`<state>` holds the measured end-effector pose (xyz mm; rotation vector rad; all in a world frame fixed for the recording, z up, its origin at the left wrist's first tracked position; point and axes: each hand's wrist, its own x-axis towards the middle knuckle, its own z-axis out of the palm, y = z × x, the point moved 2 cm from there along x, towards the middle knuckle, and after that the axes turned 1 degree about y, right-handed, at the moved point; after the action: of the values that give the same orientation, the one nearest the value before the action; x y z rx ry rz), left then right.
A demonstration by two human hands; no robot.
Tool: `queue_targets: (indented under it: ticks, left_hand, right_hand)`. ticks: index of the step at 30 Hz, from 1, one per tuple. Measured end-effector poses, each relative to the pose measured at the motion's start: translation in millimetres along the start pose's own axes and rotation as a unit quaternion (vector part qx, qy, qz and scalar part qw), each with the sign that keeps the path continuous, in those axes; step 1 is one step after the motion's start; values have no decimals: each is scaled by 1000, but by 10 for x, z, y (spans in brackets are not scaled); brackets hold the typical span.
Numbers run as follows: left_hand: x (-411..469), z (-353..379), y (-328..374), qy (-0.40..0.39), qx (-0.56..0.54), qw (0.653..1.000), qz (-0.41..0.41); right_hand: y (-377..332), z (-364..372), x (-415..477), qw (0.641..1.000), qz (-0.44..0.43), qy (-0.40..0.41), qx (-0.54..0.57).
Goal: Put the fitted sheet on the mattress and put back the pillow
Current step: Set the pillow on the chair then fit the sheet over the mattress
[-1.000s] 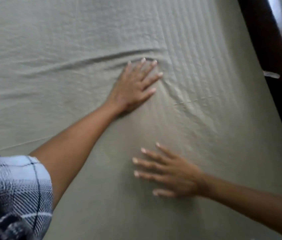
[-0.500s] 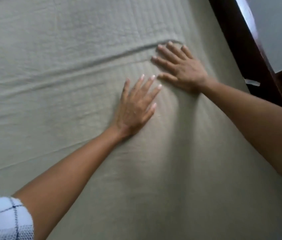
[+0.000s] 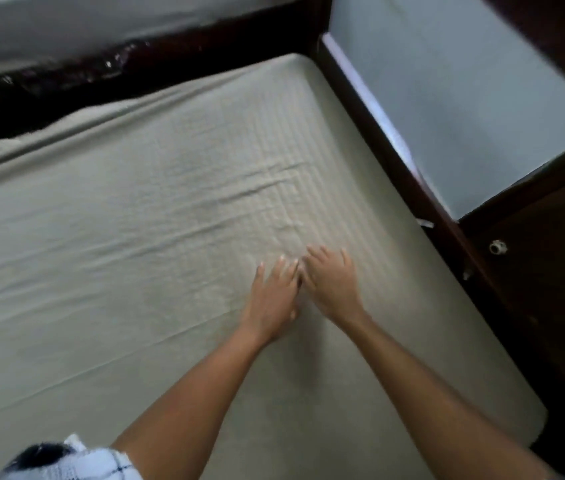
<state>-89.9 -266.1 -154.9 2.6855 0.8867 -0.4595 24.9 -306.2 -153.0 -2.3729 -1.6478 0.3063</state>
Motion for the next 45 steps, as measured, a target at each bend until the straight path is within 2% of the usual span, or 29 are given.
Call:
queue_targets:
  ticks: [1,5,12,17,20,24,28,33,38,45]
  left_hand:
    - [-162,-74,56,6,-23,1000,-5]
    - [-801,-449,220,38,-84,996,-5]
    - [-1964,-936,255,115,-159,980,-15]
    - [-2768,-1042,441,84,-249,963,-53]
    - [-3194,-1065,545,72,-271,960,-8]
    - [-3483,-1105,694,75,-242,967,32]
    - [-3346,-1131,1011,73,-199,977,37]
    - [-3065,-989,1527,69,-156,984,51]
    - [-2627,-751,2423,-9,-105,994,33]
    - [-2159,-640,3556,-61,-78,995,32]
  right_hand:
    - [-105,-113,-141,1000,1,15,11]
    - [-579,-607,-713,995,-6,-57,76]
    - [-1305,-1256,-1654,988,48,-26,144]
    - [-1682,-1546,-2280,985,73,-40,151]
    - [-1778,-1680,-2680,989,57,-31,132]
    - [-1836,-1786,-3117,996,36,-43,73]
    - [-1593,-1852,-3202,995,59,-44,73]
    - [-1033,-1942,-3306,994,56,-83,46]
    - [-139,-2010,-3537,986,97,-123,55]
    - [958,-2217,-3823,977,136,-143,82]
